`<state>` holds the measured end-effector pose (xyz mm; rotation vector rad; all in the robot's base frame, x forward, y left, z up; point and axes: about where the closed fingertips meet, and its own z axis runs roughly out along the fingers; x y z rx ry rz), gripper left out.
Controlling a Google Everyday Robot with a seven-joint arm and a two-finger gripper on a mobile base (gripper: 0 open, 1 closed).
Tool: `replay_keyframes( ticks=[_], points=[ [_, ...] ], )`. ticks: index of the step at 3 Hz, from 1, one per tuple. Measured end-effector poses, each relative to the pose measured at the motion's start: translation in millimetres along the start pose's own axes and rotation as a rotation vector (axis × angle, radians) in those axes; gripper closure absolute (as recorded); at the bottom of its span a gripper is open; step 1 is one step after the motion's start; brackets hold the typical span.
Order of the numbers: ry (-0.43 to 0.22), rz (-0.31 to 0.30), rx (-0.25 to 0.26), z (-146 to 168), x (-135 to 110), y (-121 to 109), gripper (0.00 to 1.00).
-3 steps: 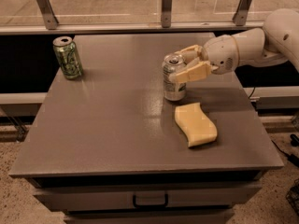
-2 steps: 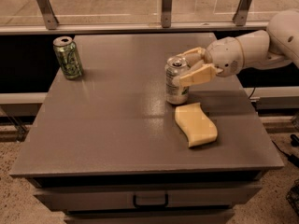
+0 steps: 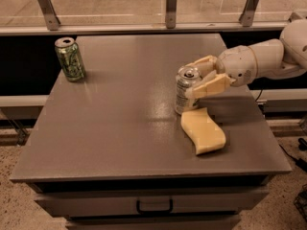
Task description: Move 7up can near sponge
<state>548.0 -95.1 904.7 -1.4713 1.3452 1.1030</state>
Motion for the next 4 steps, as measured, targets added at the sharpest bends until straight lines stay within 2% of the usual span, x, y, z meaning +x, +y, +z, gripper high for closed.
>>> replay_keyframes(
  ticks=[1,2,3,4],
  points=[
    [0.002,0.007,0.015,-4.1,10.4,5.4,0.0],
    [0.016,0.007,0.035,-14.6,17.3,10.9,0.0],
    [0.028,-0.027,0.056,-53.3,17.0,24.3,0.0],
    [0.028,-0.027,0.056,-53.2,17.0,24.2,0.0]
  ],
)
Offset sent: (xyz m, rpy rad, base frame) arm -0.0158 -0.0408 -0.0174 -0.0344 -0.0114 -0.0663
